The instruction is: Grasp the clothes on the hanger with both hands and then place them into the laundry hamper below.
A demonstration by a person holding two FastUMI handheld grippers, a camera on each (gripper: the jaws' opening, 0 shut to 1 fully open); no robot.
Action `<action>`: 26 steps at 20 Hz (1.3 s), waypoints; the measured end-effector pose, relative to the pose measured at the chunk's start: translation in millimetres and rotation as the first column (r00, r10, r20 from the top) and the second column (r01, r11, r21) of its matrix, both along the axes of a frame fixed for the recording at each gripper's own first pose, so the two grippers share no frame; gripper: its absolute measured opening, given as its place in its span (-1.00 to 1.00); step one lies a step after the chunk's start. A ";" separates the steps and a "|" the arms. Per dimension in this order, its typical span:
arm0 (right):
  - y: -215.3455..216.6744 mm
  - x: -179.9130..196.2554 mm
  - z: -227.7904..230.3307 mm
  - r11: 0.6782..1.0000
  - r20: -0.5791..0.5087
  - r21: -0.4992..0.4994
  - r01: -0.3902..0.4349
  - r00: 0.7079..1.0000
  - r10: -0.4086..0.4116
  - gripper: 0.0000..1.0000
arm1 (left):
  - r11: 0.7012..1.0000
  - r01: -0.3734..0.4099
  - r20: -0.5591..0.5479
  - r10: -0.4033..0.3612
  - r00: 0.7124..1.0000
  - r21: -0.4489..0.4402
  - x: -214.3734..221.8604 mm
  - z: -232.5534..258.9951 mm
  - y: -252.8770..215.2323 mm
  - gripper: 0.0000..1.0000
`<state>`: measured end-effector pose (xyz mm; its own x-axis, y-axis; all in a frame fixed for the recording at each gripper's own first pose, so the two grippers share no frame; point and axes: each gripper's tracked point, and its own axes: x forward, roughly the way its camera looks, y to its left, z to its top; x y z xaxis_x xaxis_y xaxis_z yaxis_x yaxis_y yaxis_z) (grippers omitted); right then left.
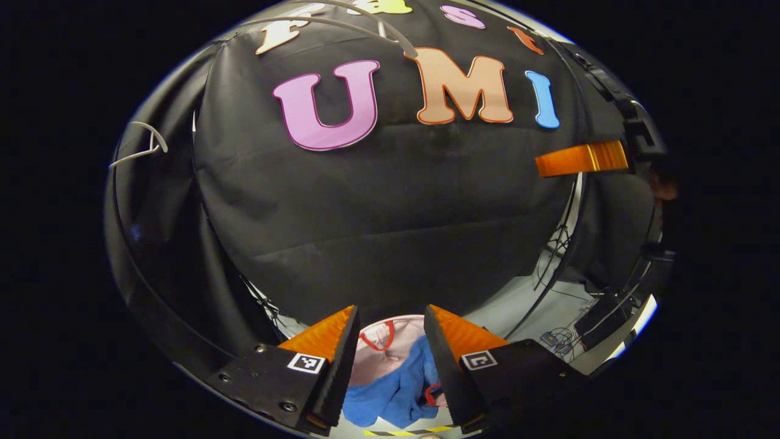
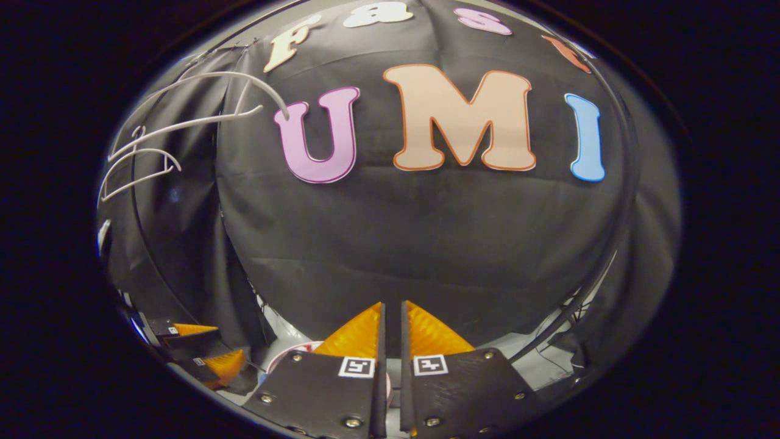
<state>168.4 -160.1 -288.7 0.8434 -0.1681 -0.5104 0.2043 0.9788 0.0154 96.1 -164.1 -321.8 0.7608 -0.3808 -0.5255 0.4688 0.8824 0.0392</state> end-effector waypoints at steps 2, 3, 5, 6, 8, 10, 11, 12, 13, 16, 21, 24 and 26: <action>-1.7 -0.3 7.1 1.000 0.014 0.000 0.001 1.000 -0.001 -0.82 | 1.000 -0.003 0.013 0.003 1.000 -0.016 5.7 8.7 -5.1 0.33; -1.8 -0.5 11.6 1.000 0.023 -0.001 -0.002 1.000 0.002 -0.82 | 1.000 -0.004 0.020 0.005 1.000 -0.026 7.9 14.6 -8.0 0.33; -0.9 0.4 19.3 1.000 0.039 -0.001 -0.008 0.999 0.008 -0.82 | 0.999 -0.003 0.038 0.005 0.999 -0.036 9.2 23.8 -11.4 0.39; 0.0 0.8 23.5 1.000 0.048 0.001 -0.011 0.999 0.010 -0.82 | 0.999 -0.003 0.045 0.004 0.999 -0.040 10.5 28.2 -13.1 0.33; 3.0 1.1 32.0 1.000 0.067 0.007 -0.015 0.998 0.015 -0.82 | 0.999 -0.001 0.060 0.004 0.998 -0.049 11.6 38.9 -15.5 0.33; 5.5 1.7 41.1 1.000 0.084 0.002 -0.025 0.996 0.025 -0.82 | 0.998 -0.011 0.077 0.016 0.997 -0.062 13.8 51.2 -15.2 0.33; 7.2 1.2 44.7 1.000 0.092 -0.003 -0.031 0.995 0.031 -0.82 | 0.997 -0.018 0.085 0.024 0.996 -0.074 15.0 58.8 -14.8 0.32; 9.0 0.5 48.8 0.999 0.099 -0.004 -0.037 0.994 0.037 -0.82 | 0.996 -0.025 0.095 0.033 0.995 -0.085 16.5 67.0 -14.3 0.32; 11.0 -0.5 53.0 0.999 0.106 -0.002 -0.041 0.994 0.041 -0.82 | 0.995 -0.031 0.109 0.042 0.993 -0.094 18.6 76.3 -13.5 0.32; 15.5 -4.7 68.4 0.999 0.135 0.006 -0.050 0.990 0.049 -0.82 | 0.992 -0.045 0.158 0.063 0.985 -0.115 21.2 105.4 -8.7 0.32; 28.5 -14.0 100.7 0.998 0.193 0.007 -0.069 0.979 0.066 -0.82 | 0.983 -0.063 0.235 0.104 0.966 -0.175 23.5 159.4 -9.6 0.32; 37.2 -20.6 127.9 0.996 0.236 -0.013 -0.087 0.968 0.087 -0.82 | 0.976 -0.066 0.284 0.126 0.951 -0.210 17.1 196.2 -2.6 0.32; 43.6 -26.2 149.4 0.995 0.272 -0.017 -0.094 0.958 0.095 -0.82 | 0.968 -0.068 0.308 0.143 0.941 -0.242 13.1 220.0 -2.7 0.32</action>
<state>142.2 -116.5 -139.3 0.9625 -0.0821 -0.2587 0.0992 0.9936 0.0536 109.2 -166.8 -101.8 0.9163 -0.3682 -0.1576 0.3678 0.9293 -0.0330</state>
